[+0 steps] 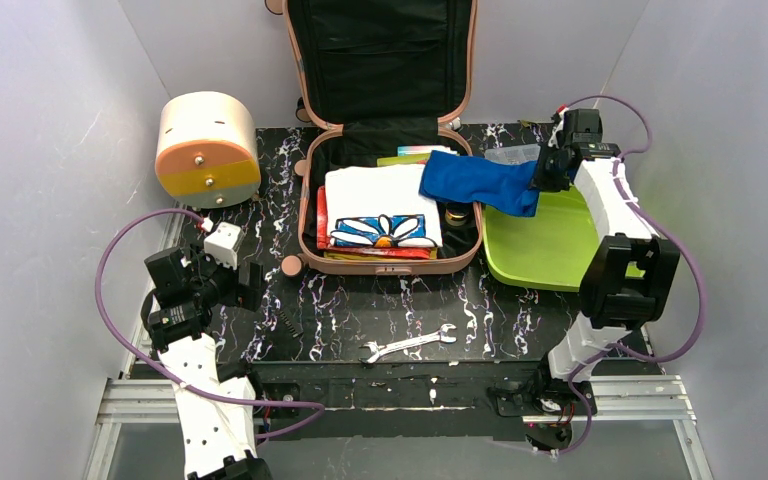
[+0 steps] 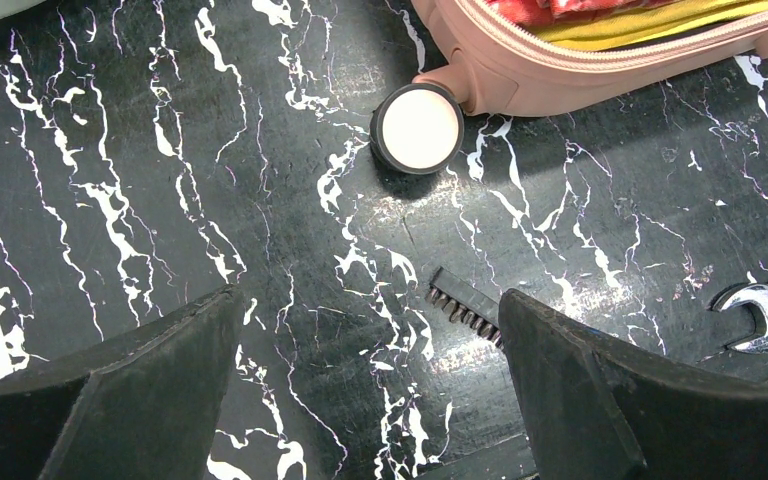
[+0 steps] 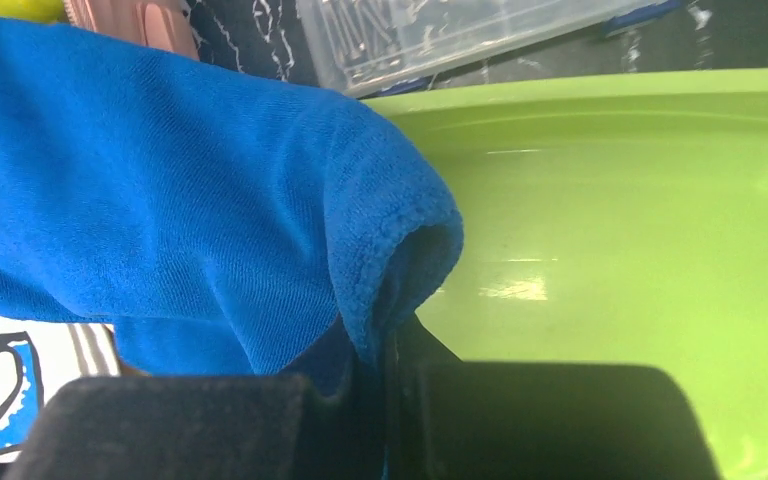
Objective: Open, take out, and arrange the luggage
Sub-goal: Place the clothes in the bin.
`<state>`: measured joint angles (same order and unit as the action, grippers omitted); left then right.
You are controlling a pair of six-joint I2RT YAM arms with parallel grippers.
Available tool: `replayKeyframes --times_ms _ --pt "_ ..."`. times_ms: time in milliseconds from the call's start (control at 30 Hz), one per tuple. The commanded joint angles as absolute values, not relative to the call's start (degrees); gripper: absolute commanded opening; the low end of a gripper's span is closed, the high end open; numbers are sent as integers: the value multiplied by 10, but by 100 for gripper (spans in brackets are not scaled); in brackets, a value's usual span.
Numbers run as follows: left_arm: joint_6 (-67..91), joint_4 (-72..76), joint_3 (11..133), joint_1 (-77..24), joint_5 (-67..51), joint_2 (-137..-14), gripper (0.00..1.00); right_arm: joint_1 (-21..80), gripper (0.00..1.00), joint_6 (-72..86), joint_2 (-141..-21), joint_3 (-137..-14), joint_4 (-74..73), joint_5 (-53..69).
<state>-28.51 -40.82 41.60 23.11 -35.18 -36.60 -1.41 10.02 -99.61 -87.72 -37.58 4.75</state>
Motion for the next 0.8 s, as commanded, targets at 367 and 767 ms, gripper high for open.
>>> replayKeyframes --times_ms 367,767 --pt "-291 -421 413 236 -375 -360 98 -23 1 22 -924 -895 -390 -67" --pt "-293 -423 414 236 -381 -361 98 -62 1 -49 -885 -760 -379 -65"
